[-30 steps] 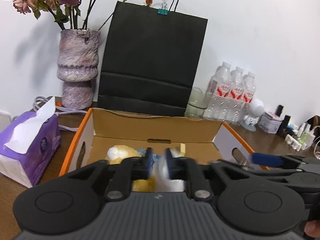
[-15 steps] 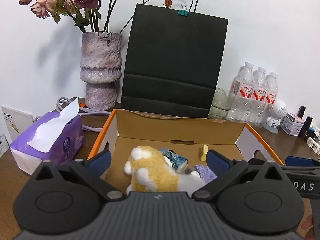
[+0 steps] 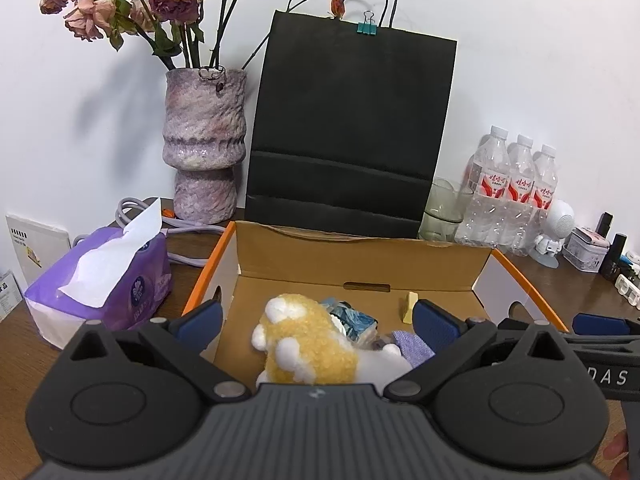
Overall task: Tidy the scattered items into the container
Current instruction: 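Move both tools back toward the remaining table items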
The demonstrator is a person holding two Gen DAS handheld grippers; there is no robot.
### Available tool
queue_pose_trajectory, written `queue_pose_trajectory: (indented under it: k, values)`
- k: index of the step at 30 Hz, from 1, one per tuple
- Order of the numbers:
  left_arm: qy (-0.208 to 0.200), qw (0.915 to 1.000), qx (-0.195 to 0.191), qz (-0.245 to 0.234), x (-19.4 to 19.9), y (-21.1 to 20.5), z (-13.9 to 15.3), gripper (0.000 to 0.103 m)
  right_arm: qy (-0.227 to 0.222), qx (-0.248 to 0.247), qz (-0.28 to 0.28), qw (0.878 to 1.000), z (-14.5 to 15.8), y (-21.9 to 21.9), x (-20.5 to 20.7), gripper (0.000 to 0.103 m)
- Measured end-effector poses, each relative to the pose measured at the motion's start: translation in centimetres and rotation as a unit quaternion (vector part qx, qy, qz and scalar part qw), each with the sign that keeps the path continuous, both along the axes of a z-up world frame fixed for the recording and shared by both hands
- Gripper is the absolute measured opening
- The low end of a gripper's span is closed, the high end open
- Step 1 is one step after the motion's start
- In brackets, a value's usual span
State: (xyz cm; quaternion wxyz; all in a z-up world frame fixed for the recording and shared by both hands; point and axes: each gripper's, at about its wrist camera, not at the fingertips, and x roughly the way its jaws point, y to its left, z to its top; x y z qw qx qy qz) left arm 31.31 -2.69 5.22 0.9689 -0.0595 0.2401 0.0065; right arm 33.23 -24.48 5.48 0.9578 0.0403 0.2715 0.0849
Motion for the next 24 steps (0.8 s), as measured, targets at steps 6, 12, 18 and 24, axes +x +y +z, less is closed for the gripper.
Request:
queue_pose_trajectory:
  k: [6, 12, 18, 24]
  values:
    - [-0.006, 1.0, -0.005, -0.003, -0.6, 0.2, 0.4, 0.103, -0.002, -0.002, -0.002, 1.0, 0.1, 0.0, -0.4, 0.103]
    - [-0.018, 0.9997, -0.001, -0.019, -2.8, 0.3, 1.1, 0.103, -0.005, -0.006, 0.001, 1.0, 0.3, 0.0, -1.8, 0.103]
    - [-0.022, 0.9991, -0.003, -0.036, -7.0, 1.5, 1.3, 0.103, -0.016, -0.022, 0.015, 1.0, 0.6, -0.1, -5.9, 0.103]
    - [0.001, 0.9987, 0.012, -0.05, -11.5, 2.9, -0.5, 0.103, -0.02, -0.038, 0.028, 0.999, -0.3, -0.6, -12.0, 0.103]
